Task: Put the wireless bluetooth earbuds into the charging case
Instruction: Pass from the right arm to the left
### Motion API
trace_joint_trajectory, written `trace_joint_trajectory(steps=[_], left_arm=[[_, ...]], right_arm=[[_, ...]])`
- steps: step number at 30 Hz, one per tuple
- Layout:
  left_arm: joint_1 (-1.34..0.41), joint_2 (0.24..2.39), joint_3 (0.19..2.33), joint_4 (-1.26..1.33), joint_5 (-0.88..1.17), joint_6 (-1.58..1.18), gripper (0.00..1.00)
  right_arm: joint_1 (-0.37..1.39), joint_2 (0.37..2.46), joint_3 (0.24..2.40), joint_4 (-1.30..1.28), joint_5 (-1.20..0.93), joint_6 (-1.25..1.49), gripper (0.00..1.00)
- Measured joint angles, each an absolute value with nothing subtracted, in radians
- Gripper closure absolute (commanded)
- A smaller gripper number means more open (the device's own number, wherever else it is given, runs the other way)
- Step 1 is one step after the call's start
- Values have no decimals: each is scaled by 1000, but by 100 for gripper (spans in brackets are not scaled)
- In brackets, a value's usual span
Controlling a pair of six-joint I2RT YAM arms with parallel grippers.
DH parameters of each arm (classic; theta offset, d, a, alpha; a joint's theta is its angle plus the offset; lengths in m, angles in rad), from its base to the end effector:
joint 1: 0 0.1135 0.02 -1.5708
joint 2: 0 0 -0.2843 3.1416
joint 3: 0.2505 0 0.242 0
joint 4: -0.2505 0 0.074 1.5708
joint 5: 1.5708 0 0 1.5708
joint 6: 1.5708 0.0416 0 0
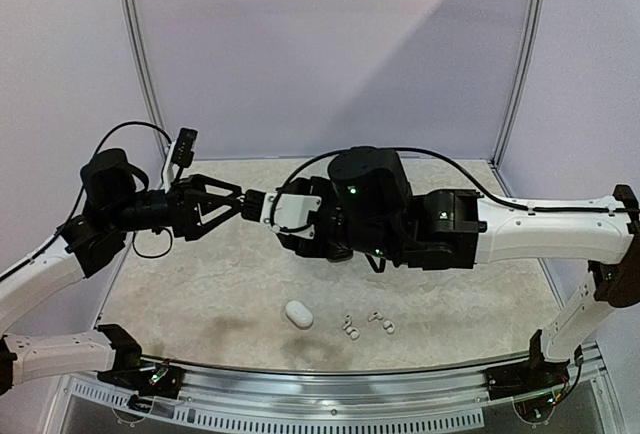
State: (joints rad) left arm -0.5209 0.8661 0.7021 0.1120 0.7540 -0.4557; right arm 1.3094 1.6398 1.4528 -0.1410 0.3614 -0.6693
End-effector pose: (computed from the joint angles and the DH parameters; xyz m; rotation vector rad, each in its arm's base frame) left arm 0.1429 -0.1148 0.3456 0.6838 1.6534 -1.3315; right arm 0.1145 0.3710 0.3761 -1.4223 1.2263 0.0966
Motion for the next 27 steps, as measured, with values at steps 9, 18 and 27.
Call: trace_joint_trajectory(steps=[9, 18, 27], left_arm=[[-599, 940, 772, 85, 806, -469, 37], [-630, 963, 786, 27, 815, -449, 71], [-630, 971, 804, -30, 842, -453, 100]], right_arm=[[1332, 1702, 1519, -143, 410, -777, 76], [1361, 1723, 1552, -153, 414, -819, 78], [1368, 1724, 1562, -159, 432, -853, 51]])
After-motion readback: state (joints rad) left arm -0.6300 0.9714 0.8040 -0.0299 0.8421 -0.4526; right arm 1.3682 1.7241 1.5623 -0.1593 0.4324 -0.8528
